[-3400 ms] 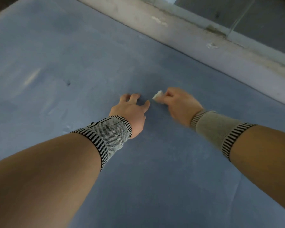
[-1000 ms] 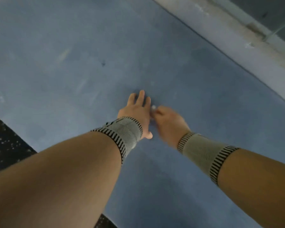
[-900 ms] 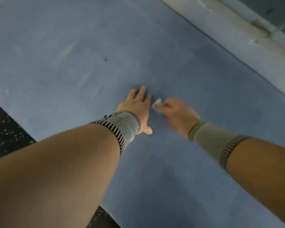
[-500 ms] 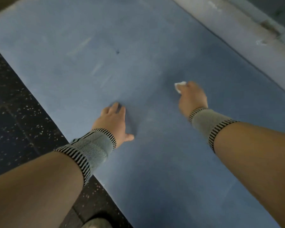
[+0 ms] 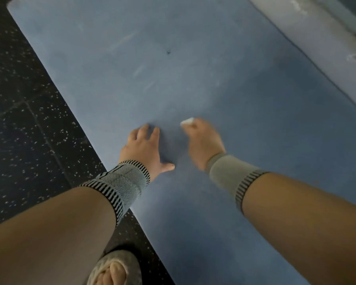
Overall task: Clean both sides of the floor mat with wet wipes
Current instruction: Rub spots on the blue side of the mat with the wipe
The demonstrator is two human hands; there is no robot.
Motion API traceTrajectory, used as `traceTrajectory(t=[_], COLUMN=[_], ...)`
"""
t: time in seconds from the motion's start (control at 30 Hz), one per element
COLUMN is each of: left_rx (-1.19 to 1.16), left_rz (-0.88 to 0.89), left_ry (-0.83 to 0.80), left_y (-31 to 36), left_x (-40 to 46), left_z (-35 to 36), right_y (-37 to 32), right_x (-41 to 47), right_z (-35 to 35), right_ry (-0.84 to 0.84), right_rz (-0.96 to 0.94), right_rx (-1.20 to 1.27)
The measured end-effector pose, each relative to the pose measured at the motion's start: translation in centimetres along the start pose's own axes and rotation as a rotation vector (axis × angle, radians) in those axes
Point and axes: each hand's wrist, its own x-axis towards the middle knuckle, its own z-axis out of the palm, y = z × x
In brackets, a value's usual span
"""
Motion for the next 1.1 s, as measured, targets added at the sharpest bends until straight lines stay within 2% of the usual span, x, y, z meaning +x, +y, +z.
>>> traceTrajectory(t=[0.07,0.1,0.13,0.2,0.23,0.27,0.3,0.4,0.43,0.47,0.5,0.6,0.63,0.67,0.77,0.8,0.83,0.87,0.93,0.97,1.0,1.03,1.1], left_rx=[0.001,0.014,0.025,0.035,0.037,0.037,0.032,0.017,0.025,0.040,0.054,0.037,0.020,0.004,-0.031,-0.029,-0.023,-0.016,-0.008,-0.005,-0.008,-0.023,-0.065], left_rz=[0.038,0.053,0.065,0.076,0.076,0.074,0.071,0.064,0.052,0.025,-0.014,-0.084,-0.075,-0.062,-0.024,-0.005,0.015,0.037,0.085,0.105,0.116,0.119,0.104], left_ry=[-0.035,-0.056,-0.078,-0.110,-0.116,-0.119,-0.120,-0.096,-0.081,-0.063,-0.045,-0.033,-0.036,-0.037,-0.036,-0.044,-0.054,-0.061,-0.067,-0.071,-0.074,-0.072,-0.038], left_y=[-0.4,-0.7,-1.0,-1.6,-1.7,-1.7,-1.6,-1.3,-1.3,-1.4,-1.5,-1.8,-1.9,-2.1,-2.5,-2.9,-3.3,-3.9,-4.9,-5.2,-5.3,-5.1,-4.9], left_x=[0.1,0.1,0.0,-0.1,-0.1,-0.1,-0.2,-0.3,-0.4,-0.5,-0.7,-1.0,-1.0,-1.0,-1.0,-1.1,-1.2,-1.2,-1.2,-1.2,-1.3,-1.3,-1.7], left_z=[0.0,0.0,0.0,0.1,0.2,0.3,0.3,0.1,0.0,0.0,0.0,0.1,0.2,0.2,0.0,0.0,0.0,0.0,0.1,0.2,0.4,0.5,0.6], right_y=[-0.9,0.1,1.3,4.2,4.6,3.8,2.1,-2.7,-2.4,-1.3,0.0,3.1,2.2,0.5,-4.5,-4.2,-3.0,-1.4,1.7,2.1,1.0,-0.8,-5.1], right_x=[-1.4,-1.0,-0.4,0.9,1.1,1.2,1.1,-1.0,-1.0,-0.7,-0.1,0.7,0.3,-0.1,-2.8,-3.2,-2.9,-2.2,-0.9,-0.8,-0.8,-0.7,-1.3], right_z=[0.6,0.1,-0.5,-1.8,-2.1,-1.8,-1.4,0.4,0.6,0.2,-0.4,-1.4,-1.1,-0.3,1.8,1.8,1.3,0.6,-0.6,-0.7,-0.3,0.5,2.1], right_ry=[-0.111,-0.092,-0.034,0.144,0.181,0.185,0.154,-0.081,-0.135,-0.135,-0.086,0.232,0.253,0.197,-0.131,-0.185,-0.171,-0.099,0.139,0.199,0.202,0.162,0.038], right_rz=[-0.347,-0.367,-0.243,0.245,0.457,0.523,0.424,-0.231,-0.360,-0.335,-0.165,0.555,0.636,0.547,-0.086,-0.214,-0.223,-0.096,0.343,0.507,0.540,0.456,0.121], right_rx=[0.017,0.016,0.041,0.157,0.204,0.178,0.110,0.001,-0.006,0.007,0.093,0.402,0.376,0.283,0.131,0.109,0.117,0.179,0.290,0.246,0.148,0.111,0.206])
